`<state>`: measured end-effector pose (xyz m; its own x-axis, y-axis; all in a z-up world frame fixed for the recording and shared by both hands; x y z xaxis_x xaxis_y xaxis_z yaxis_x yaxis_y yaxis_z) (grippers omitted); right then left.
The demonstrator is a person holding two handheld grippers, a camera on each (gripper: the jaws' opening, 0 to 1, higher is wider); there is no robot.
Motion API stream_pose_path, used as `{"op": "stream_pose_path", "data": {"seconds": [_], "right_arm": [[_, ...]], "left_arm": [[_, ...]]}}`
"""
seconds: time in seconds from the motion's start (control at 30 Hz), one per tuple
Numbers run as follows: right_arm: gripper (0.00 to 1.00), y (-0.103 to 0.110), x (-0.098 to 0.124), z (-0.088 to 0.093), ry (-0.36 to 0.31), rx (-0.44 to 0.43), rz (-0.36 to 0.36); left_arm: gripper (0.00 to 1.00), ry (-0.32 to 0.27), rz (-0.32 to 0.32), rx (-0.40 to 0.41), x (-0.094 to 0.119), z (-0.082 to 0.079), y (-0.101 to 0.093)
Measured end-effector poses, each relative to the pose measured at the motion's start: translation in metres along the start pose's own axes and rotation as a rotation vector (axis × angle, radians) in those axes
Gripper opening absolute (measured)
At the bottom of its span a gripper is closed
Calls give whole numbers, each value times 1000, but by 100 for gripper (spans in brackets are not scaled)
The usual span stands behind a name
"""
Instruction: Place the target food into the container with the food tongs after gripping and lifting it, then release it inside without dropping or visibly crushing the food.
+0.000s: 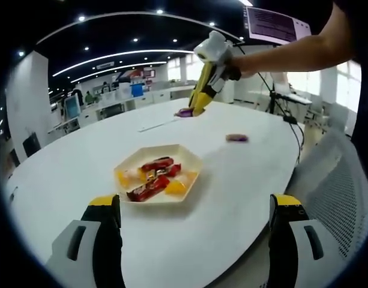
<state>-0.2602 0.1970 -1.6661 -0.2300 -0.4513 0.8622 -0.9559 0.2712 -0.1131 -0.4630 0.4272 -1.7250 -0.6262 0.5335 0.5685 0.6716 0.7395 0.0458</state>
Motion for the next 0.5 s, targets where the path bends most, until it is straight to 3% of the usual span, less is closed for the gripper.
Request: {"op": "stream_pose_path", "data": {"seconds": [0.5], "right_arm": [[21, 13, -15, -44, -33, 52, -23]], "left_arm": [[99, 3, 5, 9, 0, 0, 0]]}}
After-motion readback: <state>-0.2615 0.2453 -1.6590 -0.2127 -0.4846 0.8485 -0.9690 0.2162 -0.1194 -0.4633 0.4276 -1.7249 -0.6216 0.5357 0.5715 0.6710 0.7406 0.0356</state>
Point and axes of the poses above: the point that each gripper's makers call its tool centre point, and the gripper's own axes: x roughly backward along the fingers, y roughly to its left, z roughly out of its underside, the point moved 7 cm from there along x, roughly backward along the fingers, and after that the axes turned 9 degrees about y, right-handed, at the moved point
